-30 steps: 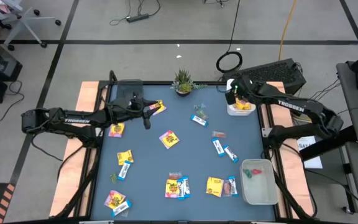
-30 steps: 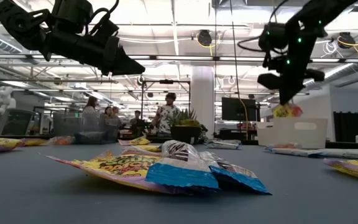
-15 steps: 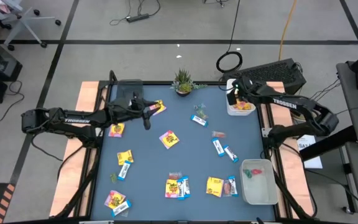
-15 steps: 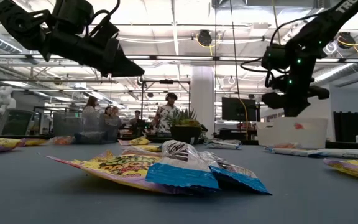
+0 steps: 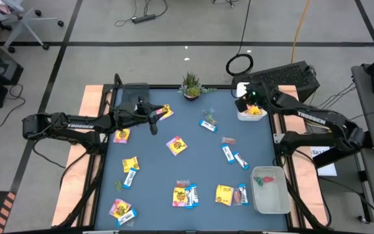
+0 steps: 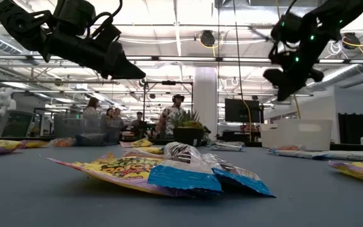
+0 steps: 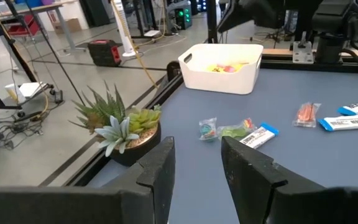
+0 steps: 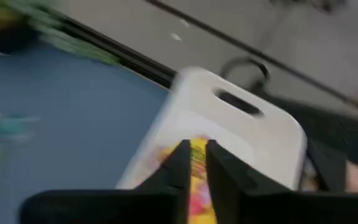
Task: Sort candy
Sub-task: Put the middle left white chocolate bar into the transparent black bin
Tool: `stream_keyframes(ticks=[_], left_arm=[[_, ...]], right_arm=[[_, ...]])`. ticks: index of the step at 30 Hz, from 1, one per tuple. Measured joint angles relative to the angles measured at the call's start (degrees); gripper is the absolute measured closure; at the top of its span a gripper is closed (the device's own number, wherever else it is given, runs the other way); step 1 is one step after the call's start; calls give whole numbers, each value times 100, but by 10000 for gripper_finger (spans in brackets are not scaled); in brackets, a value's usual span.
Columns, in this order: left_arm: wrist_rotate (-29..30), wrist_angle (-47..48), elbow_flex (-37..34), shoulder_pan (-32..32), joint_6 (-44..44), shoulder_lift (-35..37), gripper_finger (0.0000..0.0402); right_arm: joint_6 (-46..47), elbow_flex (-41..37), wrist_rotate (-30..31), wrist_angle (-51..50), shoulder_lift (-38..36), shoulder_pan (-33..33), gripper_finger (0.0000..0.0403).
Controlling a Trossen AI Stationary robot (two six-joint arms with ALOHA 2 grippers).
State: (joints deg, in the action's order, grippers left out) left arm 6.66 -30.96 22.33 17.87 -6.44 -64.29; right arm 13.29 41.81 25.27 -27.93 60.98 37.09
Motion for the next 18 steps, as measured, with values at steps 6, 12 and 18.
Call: stream_keyframes(ticks=[6,12,18], left_arm=[[-7,0,0,0,0,0,263],[-22,63,0,-46,-16,0,263],[-40,728,57,-394,-196,36,263]], right_arm=[[-494,-375,-202,1218,-191,-1221,399],[-1715,-1504,-1218,3765,-184,-2360,402],[-1992,-2631,-1224,5825,-217,-3208,402]])
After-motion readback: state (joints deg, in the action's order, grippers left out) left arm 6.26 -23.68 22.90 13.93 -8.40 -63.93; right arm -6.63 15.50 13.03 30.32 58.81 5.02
